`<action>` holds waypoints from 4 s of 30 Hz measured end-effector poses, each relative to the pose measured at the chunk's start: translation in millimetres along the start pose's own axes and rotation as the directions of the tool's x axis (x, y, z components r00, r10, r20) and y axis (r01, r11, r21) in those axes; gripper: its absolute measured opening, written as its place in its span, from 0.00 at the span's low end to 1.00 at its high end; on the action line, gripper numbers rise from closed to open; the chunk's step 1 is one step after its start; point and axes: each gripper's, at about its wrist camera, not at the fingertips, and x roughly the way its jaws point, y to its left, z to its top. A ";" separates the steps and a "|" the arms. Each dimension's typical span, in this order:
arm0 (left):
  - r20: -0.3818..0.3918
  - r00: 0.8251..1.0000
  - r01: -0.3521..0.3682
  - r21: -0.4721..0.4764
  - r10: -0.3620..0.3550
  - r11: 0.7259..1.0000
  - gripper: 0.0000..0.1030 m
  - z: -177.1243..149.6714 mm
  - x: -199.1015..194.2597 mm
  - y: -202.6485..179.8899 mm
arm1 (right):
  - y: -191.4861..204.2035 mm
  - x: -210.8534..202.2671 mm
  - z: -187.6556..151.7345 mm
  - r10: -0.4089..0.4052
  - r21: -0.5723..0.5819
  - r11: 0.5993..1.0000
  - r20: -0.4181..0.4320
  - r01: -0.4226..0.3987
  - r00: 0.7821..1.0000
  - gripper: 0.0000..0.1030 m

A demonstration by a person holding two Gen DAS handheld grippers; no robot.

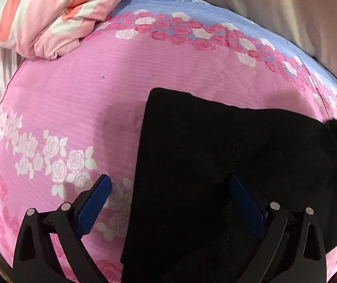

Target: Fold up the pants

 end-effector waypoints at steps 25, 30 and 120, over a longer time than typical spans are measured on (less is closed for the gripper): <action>0.095 0.981 -0.192 0.299 0.171 0.935 0.94 -56.8 -66.3 -292.1 | -238.7 -208.0 -275.8 -0.394 0.272 0.883 -0.011 0.382 0.919 0.59; 0.091 0.986 -0.167 0.409 0.142 0.897 0.94 -91.9 -64.8 -372.8 | -333.5 -249.5 -346.9 -0.463 0.443 0.786 -0.041 0.432 0.885 0.59; 0.046 0.975 -0.217 0.003 0.217 0.976 0.95 -114.2 -97.9 -210.9 | -123.3 -158.6 -168.4 0.268 0.291 0.924 -0.034 -0.247 0.963 0.13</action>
